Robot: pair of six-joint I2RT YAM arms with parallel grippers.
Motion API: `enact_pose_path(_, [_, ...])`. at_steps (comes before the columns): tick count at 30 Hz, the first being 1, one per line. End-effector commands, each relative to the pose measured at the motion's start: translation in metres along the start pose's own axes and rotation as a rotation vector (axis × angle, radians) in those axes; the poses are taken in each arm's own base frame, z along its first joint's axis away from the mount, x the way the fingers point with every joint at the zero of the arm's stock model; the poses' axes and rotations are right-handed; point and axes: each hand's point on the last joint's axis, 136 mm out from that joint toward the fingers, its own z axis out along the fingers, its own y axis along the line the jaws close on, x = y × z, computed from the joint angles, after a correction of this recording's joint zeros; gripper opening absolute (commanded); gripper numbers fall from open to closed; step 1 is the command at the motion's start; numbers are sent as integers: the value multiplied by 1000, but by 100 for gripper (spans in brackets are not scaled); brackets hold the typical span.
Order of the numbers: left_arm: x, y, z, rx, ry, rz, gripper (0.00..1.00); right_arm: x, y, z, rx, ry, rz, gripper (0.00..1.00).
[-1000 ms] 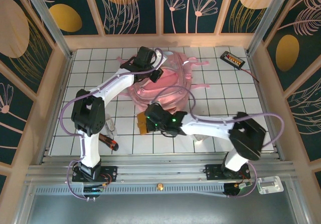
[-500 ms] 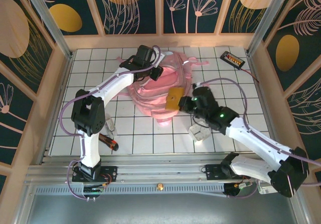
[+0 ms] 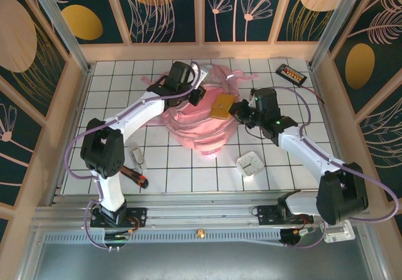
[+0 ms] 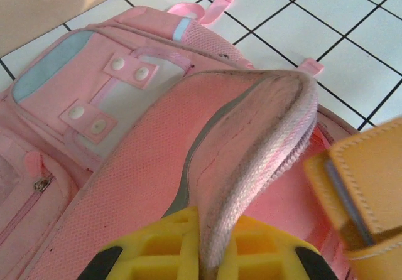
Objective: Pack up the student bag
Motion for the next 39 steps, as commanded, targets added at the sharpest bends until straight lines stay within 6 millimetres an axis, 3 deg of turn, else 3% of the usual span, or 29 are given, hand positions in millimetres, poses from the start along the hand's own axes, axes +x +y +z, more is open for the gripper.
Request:
enact_pose_path(1, [-61, -15, -33, 24, -213, 17, 0, -15, 44, 0, -154, -8, 10, 0])
enact_pose_path(14, [-86, -21, -42, 29, -276, -15, 0, -19, 10, 66, -81, -13, 153, 0])
enact_pose_path(23, [-82, -27, -33, 70, -246, -19, 0, -16, 52, 128, -254, 54, 157, 0])
enact_pose_path(25, [-80, -27, -30, 70, -242, -20, 0, -12, 55, 134, -290, 71, 157, 16])
enact_pose_path(28, [-78, -24, -27, 57, -232, -20, 0, -7, 51, 132, -283, 85, 146, 36])
enact_pose_path(31, [-75, -19, -22, 32, -219, -23, 0, -6, 49, 115, -239, 64, 78, 49])
enact_pose_path(34, [-69, -8, -13, -3, -190, -40, 0, -6, 48, 89, -162, 24, -16, 57])
enact_pose_path(39, [-61, 14, -4, -48, -167, -104, 0, -3, 39, 45, -78, -38, -98, 60])
